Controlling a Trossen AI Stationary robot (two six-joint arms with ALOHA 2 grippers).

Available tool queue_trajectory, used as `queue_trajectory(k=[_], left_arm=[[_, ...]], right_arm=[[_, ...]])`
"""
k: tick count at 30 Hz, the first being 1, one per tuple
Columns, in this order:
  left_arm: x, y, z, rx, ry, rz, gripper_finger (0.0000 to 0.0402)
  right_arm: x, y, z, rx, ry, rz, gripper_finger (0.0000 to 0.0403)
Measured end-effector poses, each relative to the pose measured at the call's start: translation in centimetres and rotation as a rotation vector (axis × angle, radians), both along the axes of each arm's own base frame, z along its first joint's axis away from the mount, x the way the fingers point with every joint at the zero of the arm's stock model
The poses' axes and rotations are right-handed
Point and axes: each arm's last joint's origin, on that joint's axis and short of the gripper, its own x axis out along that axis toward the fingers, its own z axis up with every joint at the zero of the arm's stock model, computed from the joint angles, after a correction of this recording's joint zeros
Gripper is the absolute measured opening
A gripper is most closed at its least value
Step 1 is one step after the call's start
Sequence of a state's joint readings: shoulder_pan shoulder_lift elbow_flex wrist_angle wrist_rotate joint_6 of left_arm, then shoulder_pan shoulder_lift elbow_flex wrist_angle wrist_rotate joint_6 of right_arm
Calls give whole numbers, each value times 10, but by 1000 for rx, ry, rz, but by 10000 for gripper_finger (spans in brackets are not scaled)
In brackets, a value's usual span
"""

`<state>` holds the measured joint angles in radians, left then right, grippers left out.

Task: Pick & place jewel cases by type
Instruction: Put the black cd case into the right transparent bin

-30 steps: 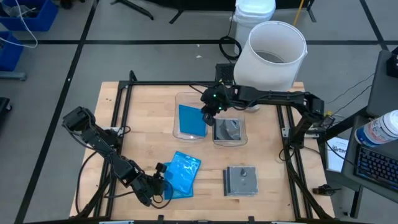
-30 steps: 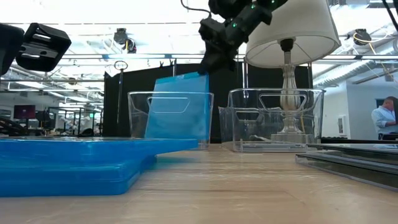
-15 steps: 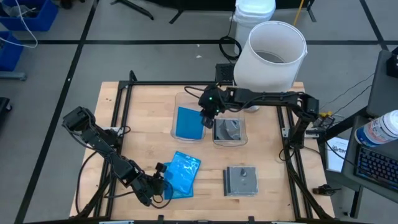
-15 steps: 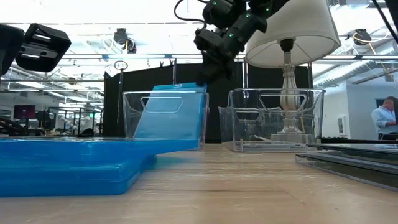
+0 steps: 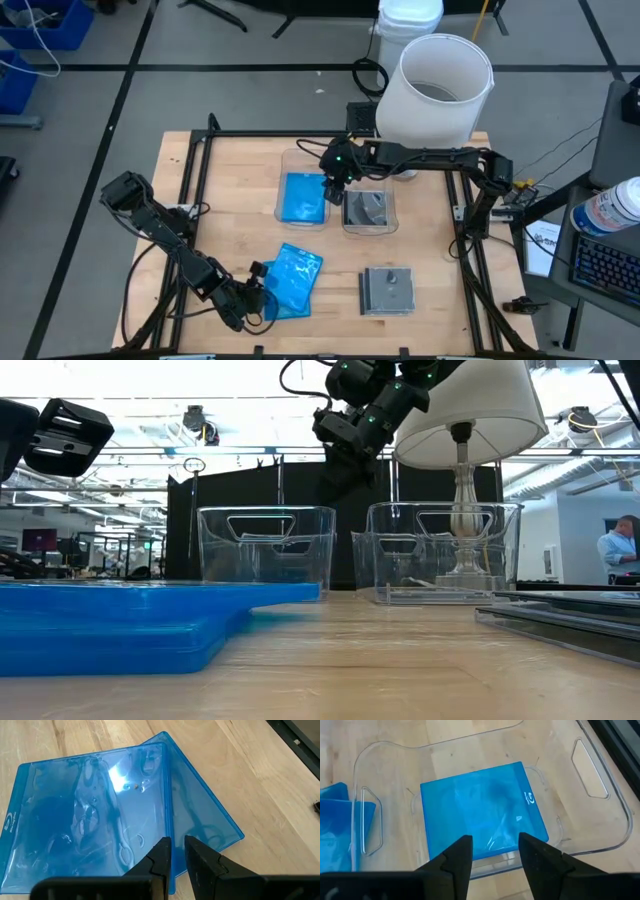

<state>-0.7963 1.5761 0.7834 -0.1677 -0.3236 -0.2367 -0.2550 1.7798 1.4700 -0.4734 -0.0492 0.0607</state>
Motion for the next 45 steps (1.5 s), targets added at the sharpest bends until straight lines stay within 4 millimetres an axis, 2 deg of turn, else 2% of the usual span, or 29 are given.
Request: queue_trajectory(k=[4,9,14,20,24,27,35,38,45], left_arm=[[0,0,0,2,-1,-3,62],[0,0,0,17,-12,-6,62],[4,3,2,79,-75,19,62],[16,10,7,92,-176,122,62],[29,17,11,31,-219,164,62],[38,16,18,-26,-278,144,62],[64,-3,39,-9,-344,-60,62],[70,-9,36,-13,-321,-144,62],[69,-9,26,9,-280,-170,62]], right_arm=[[-1,1,4,-21,0,25,152],[-9,22,34,-77,-21,74,142],[-29,73,61,-246,44,131,95],[-62,137,85,-247,26,213,11],[-81,169,94,-213,13,222,9],[-93,191,83,-238,39,191,4],[-127,243,33,-236,76,161,1],[-141,253,22,-210,45,139,2],[-167,263,-3,-76,-94,172,1]])
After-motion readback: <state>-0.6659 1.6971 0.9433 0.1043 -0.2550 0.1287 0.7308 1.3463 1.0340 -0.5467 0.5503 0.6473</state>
